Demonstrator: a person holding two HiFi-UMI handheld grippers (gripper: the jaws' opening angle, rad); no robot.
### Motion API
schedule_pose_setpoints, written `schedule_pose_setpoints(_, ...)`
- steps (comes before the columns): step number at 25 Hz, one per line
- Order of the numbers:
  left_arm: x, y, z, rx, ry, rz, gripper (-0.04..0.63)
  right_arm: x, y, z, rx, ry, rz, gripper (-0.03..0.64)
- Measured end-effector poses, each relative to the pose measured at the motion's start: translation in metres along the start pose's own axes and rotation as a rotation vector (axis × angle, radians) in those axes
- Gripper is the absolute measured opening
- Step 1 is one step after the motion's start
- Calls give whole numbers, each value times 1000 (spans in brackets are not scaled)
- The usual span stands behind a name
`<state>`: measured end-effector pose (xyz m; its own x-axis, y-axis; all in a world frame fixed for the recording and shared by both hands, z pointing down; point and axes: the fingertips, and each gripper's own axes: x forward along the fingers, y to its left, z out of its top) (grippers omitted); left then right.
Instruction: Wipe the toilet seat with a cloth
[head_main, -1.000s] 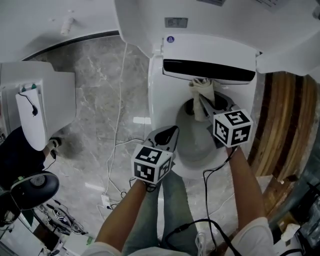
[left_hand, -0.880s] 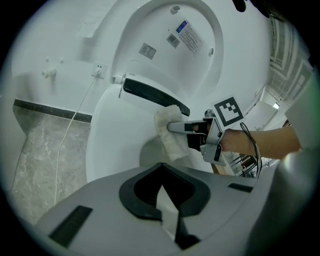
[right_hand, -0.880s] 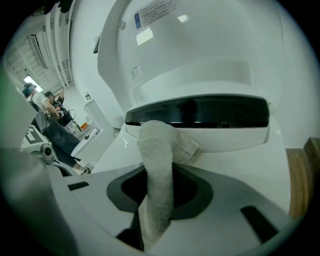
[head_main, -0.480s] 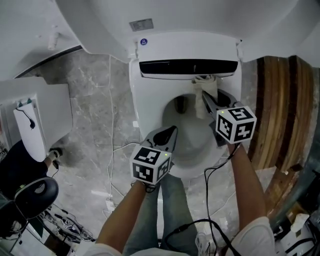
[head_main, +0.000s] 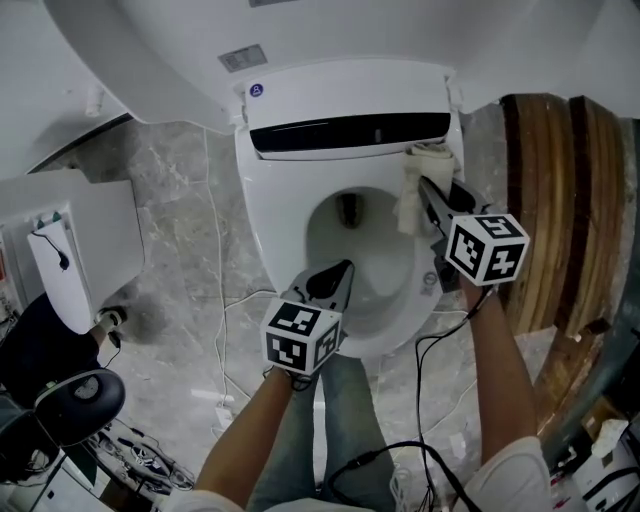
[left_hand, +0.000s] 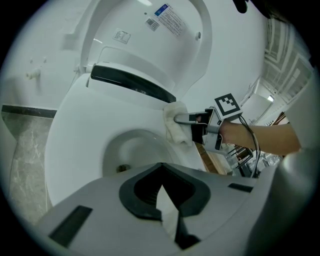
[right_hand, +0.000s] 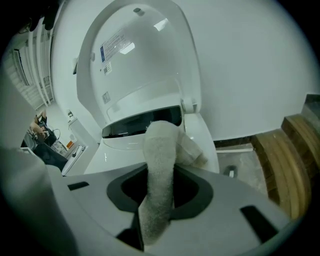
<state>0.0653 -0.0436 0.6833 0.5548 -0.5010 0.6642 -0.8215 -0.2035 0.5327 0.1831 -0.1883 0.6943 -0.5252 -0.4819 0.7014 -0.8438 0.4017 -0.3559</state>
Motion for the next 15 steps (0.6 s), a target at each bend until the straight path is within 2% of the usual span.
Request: schedule_pose_setpoints(15,23,-25,4,48,18,-2,11,-28,-34,-6,4,-16,-34,100)
